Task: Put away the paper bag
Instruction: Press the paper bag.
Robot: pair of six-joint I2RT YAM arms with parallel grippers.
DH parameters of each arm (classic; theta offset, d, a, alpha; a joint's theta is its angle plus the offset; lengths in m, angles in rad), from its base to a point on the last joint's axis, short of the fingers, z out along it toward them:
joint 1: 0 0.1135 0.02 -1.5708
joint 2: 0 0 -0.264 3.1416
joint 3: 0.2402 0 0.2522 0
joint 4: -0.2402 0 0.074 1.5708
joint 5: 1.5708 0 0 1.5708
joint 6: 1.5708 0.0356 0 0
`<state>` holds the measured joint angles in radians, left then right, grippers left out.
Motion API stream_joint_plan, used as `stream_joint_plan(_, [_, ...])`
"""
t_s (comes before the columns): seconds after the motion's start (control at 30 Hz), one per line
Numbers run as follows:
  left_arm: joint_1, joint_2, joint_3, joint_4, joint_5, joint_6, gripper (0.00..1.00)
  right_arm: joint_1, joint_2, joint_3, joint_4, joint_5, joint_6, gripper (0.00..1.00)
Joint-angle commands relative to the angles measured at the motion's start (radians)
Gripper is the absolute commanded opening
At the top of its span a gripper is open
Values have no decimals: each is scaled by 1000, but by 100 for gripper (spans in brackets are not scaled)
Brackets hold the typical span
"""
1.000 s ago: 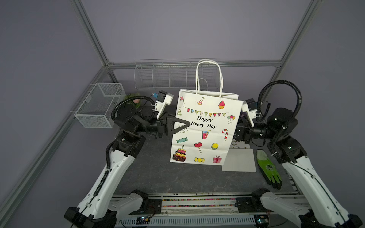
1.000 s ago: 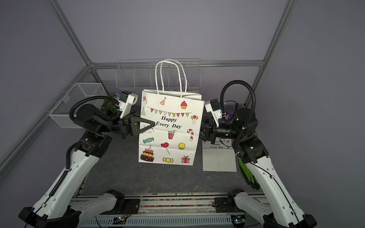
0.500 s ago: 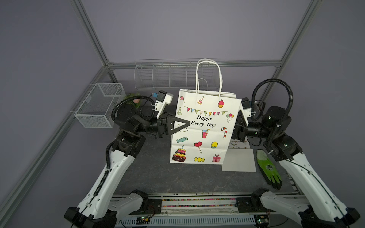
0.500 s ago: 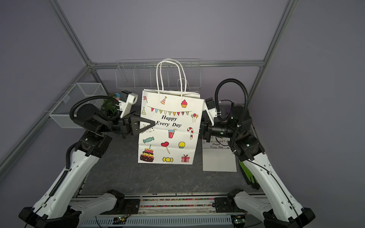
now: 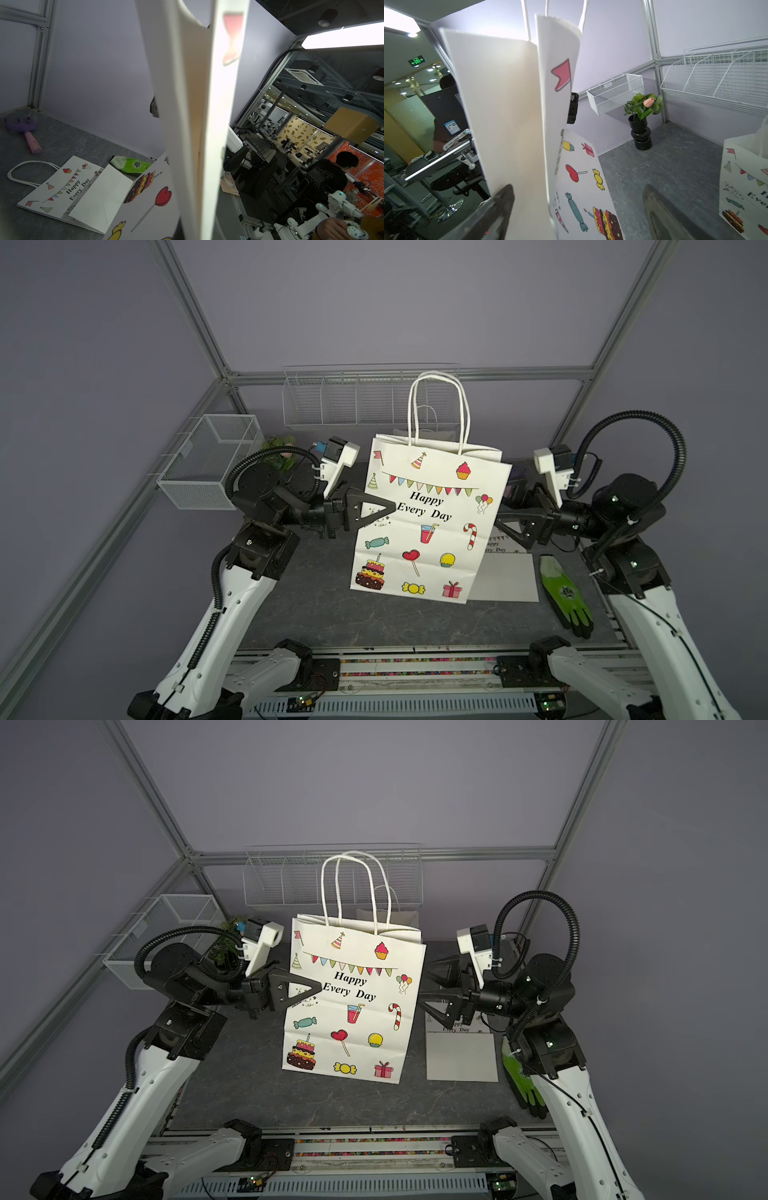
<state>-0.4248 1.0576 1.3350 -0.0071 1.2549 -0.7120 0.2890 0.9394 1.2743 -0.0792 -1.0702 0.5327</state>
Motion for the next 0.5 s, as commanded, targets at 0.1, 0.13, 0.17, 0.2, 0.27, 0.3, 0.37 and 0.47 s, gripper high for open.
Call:
stream_joint_plan(0.1, [29, -23, -26, -4, 19, 13, 0, -5, -29, -42, 229, -154, 167, 89])
stream_joint_plan(0.13, [32, -24, -30, -3, 20, 14, 0, -4, -30, -48, 265, -159, 194, 89])
stream_joint_plan(0.17, [32, -23, -33, -2, 21, 15, 0, -1, -33, -49, 286, -153, 209, 89])
stream_joint_plan(0.2, [31, -23, -34, 1, 21, 13, 0, 4, -31, -45, 279, -138, 204, 89])
stream_joint_plan(0.27, [31, -21, -38, 4, 21, 13, 0, 29, -19, -23, 206, -106, 153, 89])
stream_joint_plan(0.3, [32, -17, -39, 5, 22, 12, 0, 50, -9, -7, 159, -84, 117, 89])
stream_joint_plan(0.37, [31, -15, -43, 7, 20, 13, 0, 105, 14, 26, 73, -52, 49, 90])
stream_joint_plan(0.47, [32, -14, -49, 17, 19, 8, 0, 174, 43, 65, -29, 24, -37, 94])
